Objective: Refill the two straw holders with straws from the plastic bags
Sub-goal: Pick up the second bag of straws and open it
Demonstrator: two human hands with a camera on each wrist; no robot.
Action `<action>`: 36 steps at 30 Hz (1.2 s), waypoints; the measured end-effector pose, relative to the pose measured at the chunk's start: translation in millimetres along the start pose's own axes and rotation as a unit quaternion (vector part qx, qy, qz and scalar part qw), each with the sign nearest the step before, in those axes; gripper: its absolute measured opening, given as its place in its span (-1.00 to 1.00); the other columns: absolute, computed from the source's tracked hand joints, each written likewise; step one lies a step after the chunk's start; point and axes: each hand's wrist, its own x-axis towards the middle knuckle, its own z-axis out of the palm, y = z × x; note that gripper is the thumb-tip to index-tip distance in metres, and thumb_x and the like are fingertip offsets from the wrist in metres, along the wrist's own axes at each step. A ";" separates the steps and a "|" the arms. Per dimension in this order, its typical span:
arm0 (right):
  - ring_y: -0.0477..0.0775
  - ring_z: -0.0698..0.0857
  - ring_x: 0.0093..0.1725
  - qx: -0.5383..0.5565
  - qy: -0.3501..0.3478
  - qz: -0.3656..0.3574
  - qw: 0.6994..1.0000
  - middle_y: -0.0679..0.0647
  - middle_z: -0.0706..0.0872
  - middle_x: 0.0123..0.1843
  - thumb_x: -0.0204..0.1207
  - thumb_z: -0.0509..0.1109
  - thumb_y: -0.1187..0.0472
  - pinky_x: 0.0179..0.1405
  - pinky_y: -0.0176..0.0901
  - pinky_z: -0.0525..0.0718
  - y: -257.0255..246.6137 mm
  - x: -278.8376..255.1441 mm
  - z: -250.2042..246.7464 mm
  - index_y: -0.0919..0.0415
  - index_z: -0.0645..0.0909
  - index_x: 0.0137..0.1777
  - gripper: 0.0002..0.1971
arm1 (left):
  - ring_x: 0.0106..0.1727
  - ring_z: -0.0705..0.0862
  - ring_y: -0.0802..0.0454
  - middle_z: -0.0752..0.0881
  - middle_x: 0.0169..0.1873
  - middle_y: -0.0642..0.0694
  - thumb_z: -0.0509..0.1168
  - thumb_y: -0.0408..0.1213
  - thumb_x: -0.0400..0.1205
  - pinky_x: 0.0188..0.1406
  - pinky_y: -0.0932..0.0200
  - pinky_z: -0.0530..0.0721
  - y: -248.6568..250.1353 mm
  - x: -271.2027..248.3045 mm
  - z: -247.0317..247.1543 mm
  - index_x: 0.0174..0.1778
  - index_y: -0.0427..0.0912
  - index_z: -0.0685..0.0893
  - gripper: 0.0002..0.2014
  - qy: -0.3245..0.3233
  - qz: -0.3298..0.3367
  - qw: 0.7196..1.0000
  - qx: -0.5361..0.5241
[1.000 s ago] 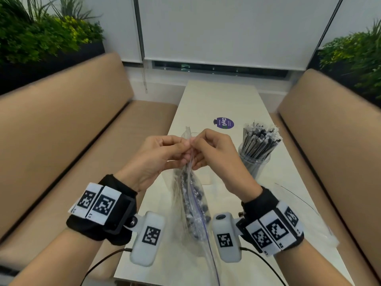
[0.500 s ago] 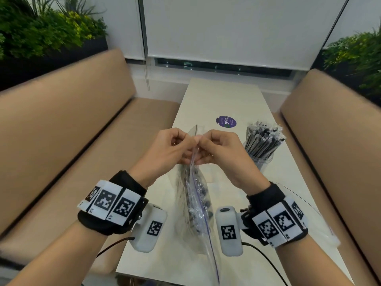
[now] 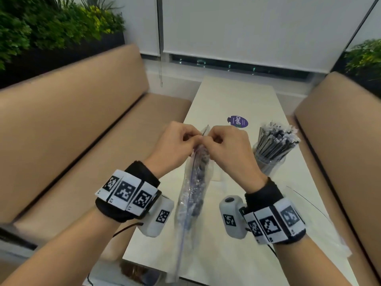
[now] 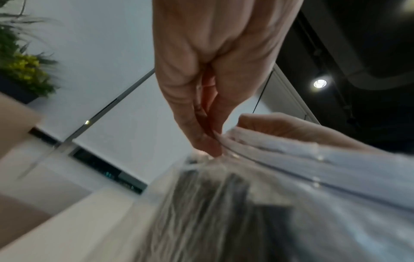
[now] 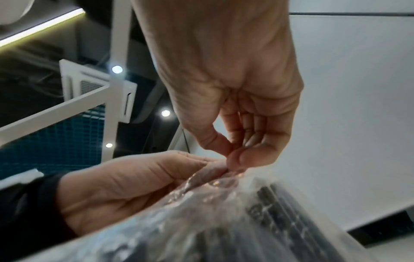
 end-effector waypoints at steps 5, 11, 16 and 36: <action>0.30 0.59 -0.36 -0.050 0.010 -0.023 0.998 0.24 0.58 -0.51 0.42 0.36 0.20 -0.33 0.00 0.51 4.5 -2.2 -11.1 0.34 0.55 -0.43 -0.74 | -0.30 0.71 0.03 0.77 -0.35 -0.09 0.29 -0.42 0.62 -0.29 0.27 0.56 3.8 0.5 -14.6 -0.09 -0.27 0.72 -0.91 0.048 0.086 0.982 0.160; 0.20 0.81 -0.25 0.102 -0.041 0.082 0.991 0.22 0.80 -0.21 0.50 0.47 0.16 -0.20 0.13 0.80 5.5 4.9 -8.0 0.20 0.57 0.09 -0.76 | -0.19 0.51 0.08 0.51 -0.13 -0.14 0.16 -0.54 0.58 -0.21 0.59 0.44 8.2 -10.5 -8.3 -0.25 -0.19 0.70 -0.74 0.001 0.104 0.981 0.164; 0.24 0.79 -0.30 0.128 -0.105 0.123 0.979 0.19 0.77 -0.28 0.47 0.50 0.10 -0.17 0.14 0.81 3.2 1.3 5.6 0.26 0.49 0.23 -0.58 | -0.02 0.44 0.14 0.41 -0.20 0.04 0.25 -0.42 0.57 -0.20 0.76 0.33 3.9 -17.7 3.9 -0.10 -0.13 0.77 -0.81 -0.040 0.042 0.982 0.178; 0.16 0.50 -0.43 -0.098 -0.144 0.084 0.981 0.02 0.49 -0.55 0.48 0.28 0.47 -0.51 -0.45 0.37 73.7 -49.0 -15.9 0.02 0.51 -0.36 -0.67 | -0.26 0.46 0.26 0.41 -0.17 0.30 0.20 -0.69 0.40 -0.27 0.36 0.46 -29.5 -57.0 -55.6 0.46 0.10 0.43 -0.23 -0.135 0.026 0.973 0.188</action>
